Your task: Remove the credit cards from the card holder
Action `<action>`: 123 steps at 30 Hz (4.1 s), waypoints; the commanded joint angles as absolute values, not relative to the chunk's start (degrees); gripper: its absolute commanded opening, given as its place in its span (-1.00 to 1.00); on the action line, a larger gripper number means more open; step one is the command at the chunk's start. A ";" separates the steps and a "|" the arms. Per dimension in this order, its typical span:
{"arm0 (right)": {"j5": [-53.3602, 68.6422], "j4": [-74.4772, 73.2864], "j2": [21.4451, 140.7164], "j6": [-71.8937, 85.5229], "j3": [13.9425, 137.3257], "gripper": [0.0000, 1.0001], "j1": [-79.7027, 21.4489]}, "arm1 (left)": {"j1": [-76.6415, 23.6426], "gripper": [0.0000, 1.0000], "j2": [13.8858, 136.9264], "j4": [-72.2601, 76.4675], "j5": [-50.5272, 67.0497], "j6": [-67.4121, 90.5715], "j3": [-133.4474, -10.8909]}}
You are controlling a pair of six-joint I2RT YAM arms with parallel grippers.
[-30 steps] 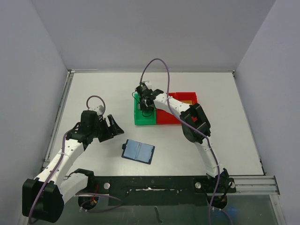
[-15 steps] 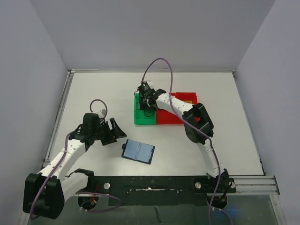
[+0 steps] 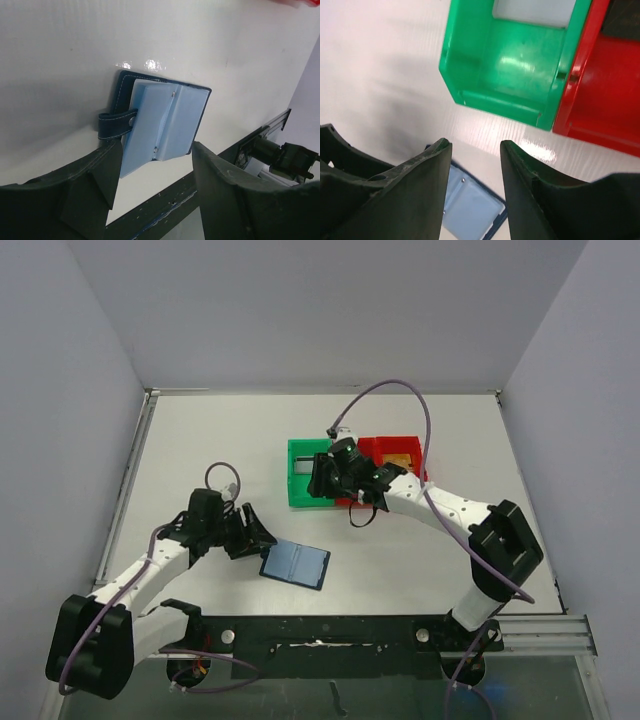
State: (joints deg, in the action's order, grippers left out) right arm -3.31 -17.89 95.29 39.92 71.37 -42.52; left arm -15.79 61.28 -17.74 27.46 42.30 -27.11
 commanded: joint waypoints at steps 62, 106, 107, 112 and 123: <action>6.68 0.34 90.82 61.50 47.09 -0.70 -54.38 | -34.28 -0.53 64.87 -10.55 13.54 50.29 -21.80; 6.69 -7.53 95.58 54.58 54.54 -0.37 -54.40 | -33.72 0.24 52.07 -29.14 -4.04 51.53 -29.92; 6.49 -7.97 95.95 54.38 55.06 -0.35 -54.40 | -33.67 0.27 52.33 -30.34 -5.16 51.97 -29.94; 6.10 -9.27 97.23 53.70 56.51 -0.28 -54.36 | -33.79 0.36 57.09 -29.95 -4.82 54.02 -28.91; 6.95 -8.92 98.51 54.12 55.82 -0.19 -54.44 | -33.91 -0.05 59.91 -17.96 4.11 54.23 -21.71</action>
